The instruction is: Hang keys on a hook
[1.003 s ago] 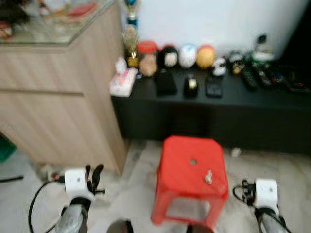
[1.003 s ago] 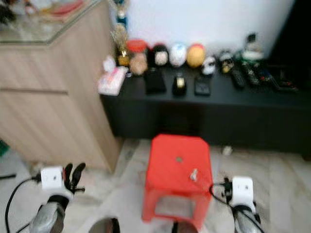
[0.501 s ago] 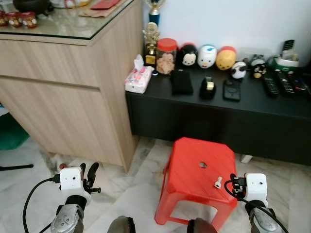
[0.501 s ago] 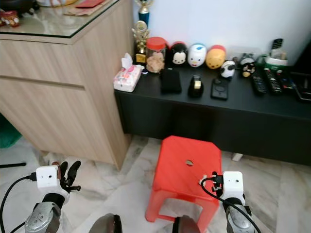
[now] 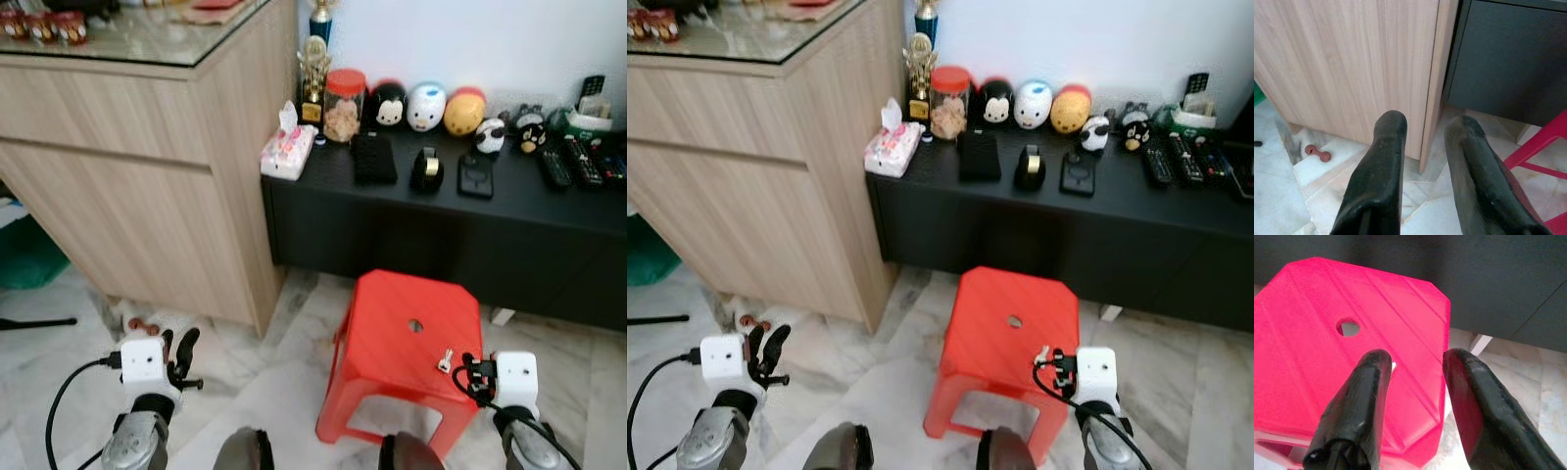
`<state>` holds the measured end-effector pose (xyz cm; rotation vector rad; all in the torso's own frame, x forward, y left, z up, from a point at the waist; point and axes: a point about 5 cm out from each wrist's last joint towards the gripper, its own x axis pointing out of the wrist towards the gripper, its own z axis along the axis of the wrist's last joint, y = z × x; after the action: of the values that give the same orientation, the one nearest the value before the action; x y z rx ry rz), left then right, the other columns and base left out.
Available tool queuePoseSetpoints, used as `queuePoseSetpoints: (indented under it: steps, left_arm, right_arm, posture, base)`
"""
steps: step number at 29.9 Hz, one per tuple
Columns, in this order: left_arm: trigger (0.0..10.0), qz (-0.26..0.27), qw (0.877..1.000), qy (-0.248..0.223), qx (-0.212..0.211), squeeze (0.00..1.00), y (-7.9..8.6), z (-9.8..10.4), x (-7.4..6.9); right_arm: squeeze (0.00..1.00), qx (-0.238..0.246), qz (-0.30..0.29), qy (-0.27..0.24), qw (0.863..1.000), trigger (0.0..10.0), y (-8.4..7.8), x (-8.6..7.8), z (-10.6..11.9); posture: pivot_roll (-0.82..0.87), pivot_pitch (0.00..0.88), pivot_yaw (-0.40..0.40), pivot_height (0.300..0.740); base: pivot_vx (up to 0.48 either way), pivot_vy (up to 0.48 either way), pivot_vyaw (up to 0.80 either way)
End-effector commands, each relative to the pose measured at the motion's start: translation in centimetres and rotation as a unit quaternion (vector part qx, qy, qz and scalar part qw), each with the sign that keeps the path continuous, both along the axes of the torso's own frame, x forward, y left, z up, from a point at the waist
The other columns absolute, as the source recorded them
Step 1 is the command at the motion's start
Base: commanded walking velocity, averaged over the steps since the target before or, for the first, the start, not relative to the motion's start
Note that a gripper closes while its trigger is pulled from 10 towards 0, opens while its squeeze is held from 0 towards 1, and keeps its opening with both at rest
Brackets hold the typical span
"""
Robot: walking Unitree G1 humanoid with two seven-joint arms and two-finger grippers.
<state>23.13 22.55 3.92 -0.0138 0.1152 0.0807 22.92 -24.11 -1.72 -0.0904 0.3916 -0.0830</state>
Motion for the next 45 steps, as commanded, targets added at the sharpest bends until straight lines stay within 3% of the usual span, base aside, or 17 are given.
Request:
queuePoseSetpoints:
  steps: [1,7,24,30,45]
  left_arm:
    - [10.0,0.003,1.000,0.012,0.002,0.00,0.27,-0.33,-0.14]
    - [10.0,0.000,1.000,0.014,0.002,0.00,0.27,-0.34,-0.11]
    - [10.0,-0.001,1.000,0.011,0.002,0.00,0.37,-0.10,0.19]
    - [10.0,-0.003,1.000,0.012,0.002,0.00,0.26,-0.14,0.25]
    - [10.0,-0.003,1.000,0.004,-0.001,0.00,0.08,0.15,0.59]
  right_arm:
    - [0.00,0.000,-0.005,0.002,1.000,10.0,-0.37,-0.11,0.05]
    - [0.00,0.003,-0.005,0.009,1.000,10.0,-0.30,-0.14,-0.07]
    - [0.00,0.017,-0.005,0.017,1.000,10.0,-0.03,-0.20,-0.27]
    - [0.00,0.019,0.000,0.010,1.000,10.0,0.06,-0.11,-0.15]
    - [0.00,0.023,0.017,0.007,1.000,10.0,0.18,0.18,0.01]
  posture:
    - [-0.08,0.097,-0.025,0.637]
    - [-0.09,0.100,-0.021,0.618]
    - [-0.08,0.105,-0.014,0.618]
    - [-0.09,0.105,-0.013,0.587]
    - [-0.09,0.101,-0.014,0.587]
  base:
    - [0.000,0.000,0.00]
    - [0.000,0.000,0.00]
    - [0.000,0.000,0.00]
    - [0.000,0.000,0.00]
    - [0.000,0.000,0.00]
